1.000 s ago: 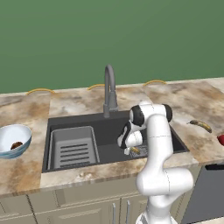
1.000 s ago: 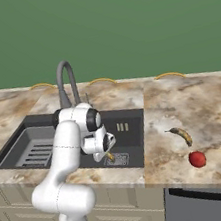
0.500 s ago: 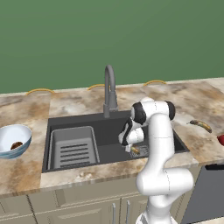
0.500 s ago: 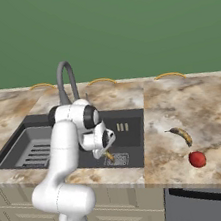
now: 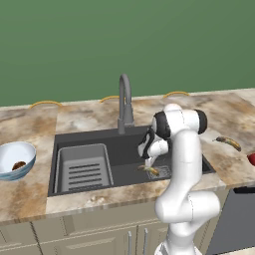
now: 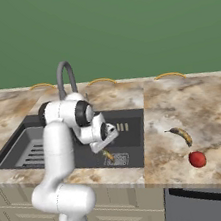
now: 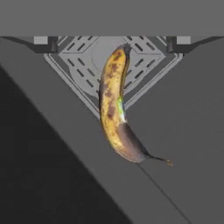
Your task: There is a mixed pile of frozen fruits and vegetables on the counter. Locate all the frozen vegetables and place the items in a bowl on the counter. Take all the frozen fruits and defrost them in a running sink.
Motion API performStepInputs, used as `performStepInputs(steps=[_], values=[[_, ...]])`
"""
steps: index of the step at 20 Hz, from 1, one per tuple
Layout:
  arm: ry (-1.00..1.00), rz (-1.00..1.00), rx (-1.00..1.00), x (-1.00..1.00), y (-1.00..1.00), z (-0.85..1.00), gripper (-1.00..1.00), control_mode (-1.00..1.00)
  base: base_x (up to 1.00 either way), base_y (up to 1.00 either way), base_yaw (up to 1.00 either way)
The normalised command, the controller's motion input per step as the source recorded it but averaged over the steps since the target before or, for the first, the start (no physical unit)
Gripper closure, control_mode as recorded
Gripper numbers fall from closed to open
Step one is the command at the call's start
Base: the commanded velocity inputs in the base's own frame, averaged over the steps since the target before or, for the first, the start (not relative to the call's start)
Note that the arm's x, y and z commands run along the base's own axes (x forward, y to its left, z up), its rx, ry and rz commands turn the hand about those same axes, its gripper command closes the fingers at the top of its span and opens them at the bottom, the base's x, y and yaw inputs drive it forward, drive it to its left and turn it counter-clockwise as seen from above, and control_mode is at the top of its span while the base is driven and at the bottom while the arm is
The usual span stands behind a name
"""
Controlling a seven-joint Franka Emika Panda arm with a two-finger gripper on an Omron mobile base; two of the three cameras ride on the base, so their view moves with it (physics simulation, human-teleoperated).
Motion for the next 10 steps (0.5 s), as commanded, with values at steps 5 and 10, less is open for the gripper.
performStepInputs(steps=[5,10], values=[[0.04,-0.31,0.01,-0.22,-0.23,0.48,-1.0,-1.0,0.0,0.0,0.0],[0.0,-0.28,0.0,-0.31,-0.21,0.57,-1.0,-1.0,0.0,0.0,0.0]])
